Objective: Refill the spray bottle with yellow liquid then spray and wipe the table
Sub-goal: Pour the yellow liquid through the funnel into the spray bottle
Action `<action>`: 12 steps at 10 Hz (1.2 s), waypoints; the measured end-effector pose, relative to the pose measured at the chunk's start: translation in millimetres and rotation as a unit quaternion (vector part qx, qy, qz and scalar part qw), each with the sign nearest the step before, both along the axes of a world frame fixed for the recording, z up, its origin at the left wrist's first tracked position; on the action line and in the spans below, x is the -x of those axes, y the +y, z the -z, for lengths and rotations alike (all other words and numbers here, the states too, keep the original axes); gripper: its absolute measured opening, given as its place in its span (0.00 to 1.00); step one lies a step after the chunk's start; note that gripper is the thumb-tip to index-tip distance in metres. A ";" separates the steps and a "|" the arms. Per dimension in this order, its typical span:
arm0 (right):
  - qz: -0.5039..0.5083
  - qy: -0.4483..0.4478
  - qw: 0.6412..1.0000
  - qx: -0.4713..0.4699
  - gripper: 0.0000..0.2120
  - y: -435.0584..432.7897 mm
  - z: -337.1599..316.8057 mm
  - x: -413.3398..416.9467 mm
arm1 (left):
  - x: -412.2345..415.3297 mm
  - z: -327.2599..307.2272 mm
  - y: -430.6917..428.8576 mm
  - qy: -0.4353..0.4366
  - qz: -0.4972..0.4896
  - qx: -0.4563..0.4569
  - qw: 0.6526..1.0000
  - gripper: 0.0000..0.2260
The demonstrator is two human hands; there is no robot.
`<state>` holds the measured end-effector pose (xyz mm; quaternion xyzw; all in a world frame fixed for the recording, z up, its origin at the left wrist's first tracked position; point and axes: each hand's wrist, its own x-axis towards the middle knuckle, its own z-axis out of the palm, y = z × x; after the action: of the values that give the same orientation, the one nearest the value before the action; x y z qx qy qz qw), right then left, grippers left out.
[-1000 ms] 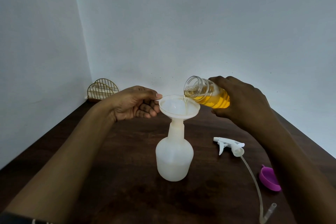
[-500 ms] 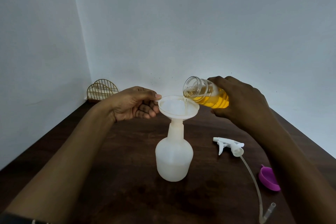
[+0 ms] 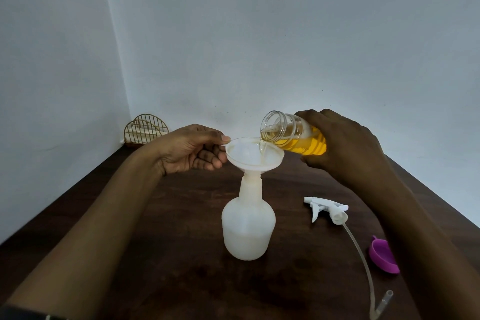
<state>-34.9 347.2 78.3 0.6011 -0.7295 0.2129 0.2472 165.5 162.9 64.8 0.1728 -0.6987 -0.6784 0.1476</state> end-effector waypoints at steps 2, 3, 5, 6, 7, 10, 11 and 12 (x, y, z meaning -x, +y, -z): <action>-0.003 -0.002 1.000 0.002 0.30 0.3 0.6 -1.0 | 0.0 0.1 0.3 -0.003 -0.001 0.003 1.000 0.20; -0.004 -0.001 1.000 0.005 0.30 -0.4 0.9 -1.0 | -0.1 0.2 -0.5 -0.003 0.000 0.002 1.000 0.20; -0.006 0.003 1.000 0.010 0.29 -0.1 0.6 -0.2 | 0.1 -0.1 -1.0 -0.003 0.004 -0.001 1.000 0.19; -0.005 0.002 1.000 0.011 0.29 -0.6 1.0 -0.1 | 0.1 -0.2 -1.4 -0.003 0.007 -0.002 1.000 0.19; -0.007 -0.001 1.000 0.009 0.29 -0.8 1.2 -0.1 | 0.5 0.1 -1.6 -0.004 0.006 0.000 1.000 0.19; -0.008 -0.001 1.000 0.008 0.29 -1.1 1.6 1.0 | 0.6 0.4 -1.5 -0.004 0.006 -0.001 1.000 0.19; -0.008 -0.003 1.000 0.010 0.29 -1.5 1.8 0.8 | -0.2 0.6 -1.7 -0.003 0.007 -0.001 1.000 0.19; -0.009 -0.003 1.000 0.010 0.29 -1.5 2.0 0.5 | -0.3 0.7 -1.7 -0.003 0.007 -0.001 1.000 0.18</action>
<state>-35.5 345.7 76.3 0.6043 -0.7228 0.2243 0.2492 165.8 161.2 64.2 0.1700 -0.6995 -0.6797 0.1404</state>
